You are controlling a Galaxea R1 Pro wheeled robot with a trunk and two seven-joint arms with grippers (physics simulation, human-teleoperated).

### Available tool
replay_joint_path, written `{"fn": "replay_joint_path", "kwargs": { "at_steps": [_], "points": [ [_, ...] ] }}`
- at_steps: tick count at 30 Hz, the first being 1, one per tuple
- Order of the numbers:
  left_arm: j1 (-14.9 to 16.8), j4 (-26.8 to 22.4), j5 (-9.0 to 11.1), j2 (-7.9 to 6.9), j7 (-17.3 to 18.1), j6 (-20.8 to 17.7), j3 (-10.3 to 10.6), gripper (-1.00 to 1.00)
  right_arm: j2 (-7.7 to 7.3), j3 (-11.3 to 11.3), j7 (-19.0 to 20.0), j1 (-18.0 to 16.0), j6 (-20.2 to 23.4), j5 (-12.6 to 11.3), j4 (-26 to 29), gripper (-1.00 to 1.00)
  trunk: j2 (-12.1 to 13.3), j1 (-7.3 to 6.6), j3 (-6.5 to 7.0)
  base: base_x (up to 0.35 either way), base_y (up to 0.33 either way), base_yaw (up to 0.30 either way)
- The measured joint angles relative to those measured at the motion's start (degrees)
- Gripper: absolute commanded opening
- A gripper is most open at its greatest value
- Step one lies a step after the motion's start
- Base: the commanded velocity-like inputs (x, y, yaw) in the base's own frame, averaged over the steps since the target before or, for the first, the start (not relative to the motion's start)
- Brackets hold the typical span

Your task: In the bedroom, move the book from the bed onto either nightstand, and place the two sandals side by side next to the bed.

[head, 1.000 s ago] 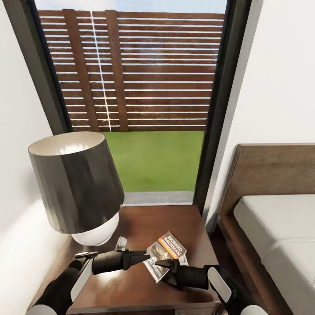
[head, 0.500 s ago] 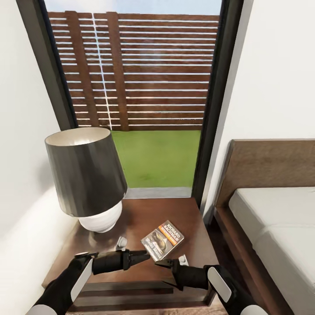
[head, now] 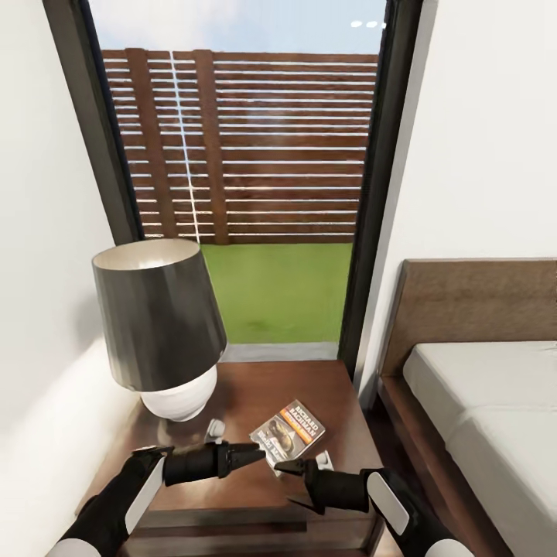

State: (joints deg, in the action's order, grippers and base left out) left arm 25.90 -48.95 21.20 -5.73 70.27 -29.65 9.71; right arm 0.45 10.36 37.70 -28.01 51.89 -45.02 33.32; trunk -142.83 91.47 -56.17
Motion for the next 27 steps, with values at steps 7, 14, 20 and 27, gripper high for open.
{"fn": "replay_joint_path", "kwargs": {
  "at_steps": [7,14,20,27],
  "points": [
    [0.0,0.0,0.0,0.0,0.0,0.0,0.0,1.0,0.0,0.0,0.1,0.0,0.0,-0.3,0.0,1.0,2.8,-1.54,1.26,0.0,0.0,0.0],
    [0.0,0.0,0.0,0.0,0.0,0.0,0.0,1.0,0.0,-0.1,0.1,0.0,0.0,-0.4,0.0,1.0,5.6,-3.08,2.51,0.0,0.0,0.0],
    [0.0,0.0,0.0,0.0,0.0,0.0,0.0,1.0,0.0,-0.1,0.1,0.0,-0.1,-0.4,0.0,1.0,8.0,-4.39,3.59,0.0,0.0,0.0],
    [0.0,0.0,0.0,0.0,0.0,0.0,0.1,1.0,0.0,-0.1,0.0,0.0,-0.2,-0.4,0.0,1.0,10.8,-5.93,4.85,0.0,0.0,0.0]
  ]
}}
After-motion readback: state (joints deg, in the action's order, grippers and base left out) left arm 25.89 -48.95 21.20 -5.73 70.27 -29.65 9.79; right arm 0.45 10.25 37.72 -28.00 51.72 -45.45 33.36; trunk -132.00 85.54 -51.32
